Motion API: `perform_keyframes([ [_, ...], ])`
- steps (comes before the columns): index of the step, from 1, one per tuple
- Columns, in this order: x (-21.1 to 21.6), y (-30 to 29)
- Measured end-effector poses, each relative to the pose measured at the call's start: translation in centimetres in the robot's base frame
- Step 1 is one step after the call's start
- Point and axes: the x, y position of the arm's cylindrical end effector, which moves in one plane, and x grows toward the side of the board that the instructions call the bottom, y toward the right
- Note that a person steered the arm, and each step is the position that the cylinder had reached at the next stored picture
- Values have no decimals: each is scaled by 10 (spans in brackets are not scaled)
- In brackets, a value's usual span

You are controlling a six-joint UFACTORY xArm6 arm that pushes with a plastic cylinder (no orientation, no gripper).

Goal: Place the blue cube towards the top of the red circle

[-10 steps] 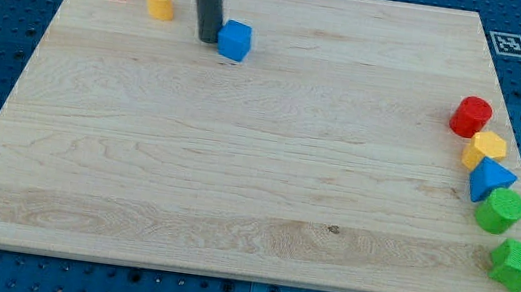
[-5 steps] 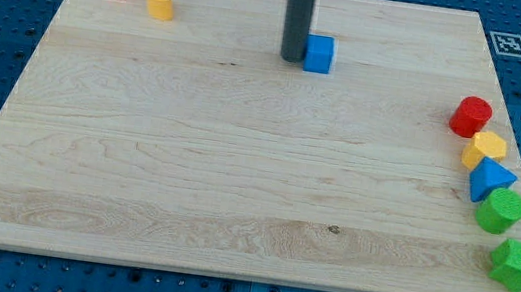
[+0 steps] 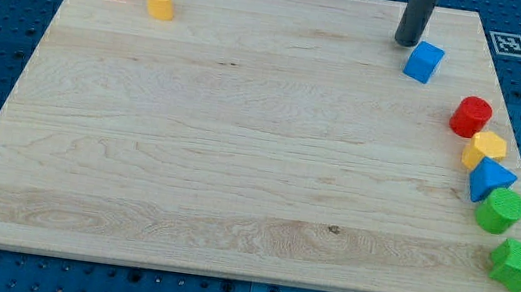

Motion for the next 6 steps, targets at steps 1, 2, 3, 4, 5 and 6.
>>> perform_keyframes([
  [1, 0, 10],
  [2, 2, 10],
  [3, 16, 10],
  [4, 36, 10],
  [5, 35, 5],
  [6, 35, -8],
])
